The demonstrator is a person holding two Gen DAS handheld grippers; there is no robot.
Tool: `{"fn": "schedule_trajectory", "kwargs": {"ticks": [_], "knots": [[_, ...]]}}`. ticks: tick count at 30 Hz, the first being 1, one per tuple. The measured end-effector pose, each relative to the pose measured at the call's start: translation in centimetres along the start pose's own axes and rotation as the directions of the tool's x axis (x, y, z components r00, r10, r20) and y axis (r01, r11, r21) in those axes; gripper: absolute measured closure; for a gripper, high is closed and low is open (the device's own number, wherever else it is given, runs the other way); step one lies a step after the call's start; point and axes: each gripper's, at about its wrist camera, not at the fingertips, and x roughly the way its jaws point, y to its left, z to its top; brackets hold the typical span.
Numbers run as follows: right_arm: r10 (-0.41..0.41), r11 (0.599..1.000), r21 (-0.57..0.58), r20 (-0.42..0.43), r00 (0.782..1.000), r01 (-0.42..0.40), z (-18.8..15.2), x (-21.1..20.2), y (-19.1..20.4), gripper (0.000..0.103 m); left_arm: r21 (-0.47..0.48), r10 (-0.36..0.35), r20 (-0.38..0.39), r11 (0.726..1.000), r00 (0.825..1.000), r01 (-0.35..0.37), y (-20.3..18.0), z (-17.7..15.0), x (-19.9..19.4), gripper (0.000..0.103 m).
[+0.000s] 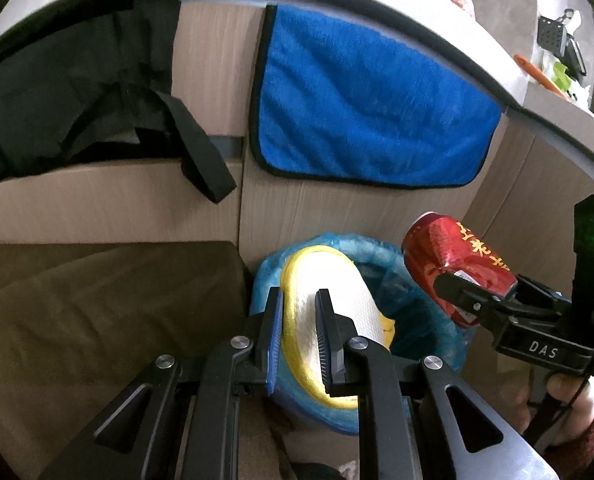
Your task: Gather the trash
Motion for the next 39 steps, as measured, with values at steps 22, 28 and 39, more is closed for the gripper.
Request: {"fn": "schedule_trajectory", "kwargs": {"ticks": [22, 28, 39], "knots": [[-0.073, 0.997, -0.021, -0.073, 0.995, 0.072, -1.0, 3.3, 0.7, 0.022, -0.125, -0.104, -0.04, 0.987, 0.994, 0.098, 3.1, 0.0, 2.7, 0.048], [-0.091, 0.996, -0.008, -0.029, 0.995, 0.09, -0.9, 0.4, 1.7, 0.022, -0.114, -0.061, 0.026, 0.991, 0.998, 0.063, 3.8, 0.4, -1.5, 0.024], [-0.096, 0.993, -0.055, 0.088, 0.992, 0.101, -5.4, -9.6, 9.8, 0.022, 0.005, 0.152, 0.118, 0.988, 0.981, -0.154, 3.7, -5.6, -15.0, 0.023]]}}
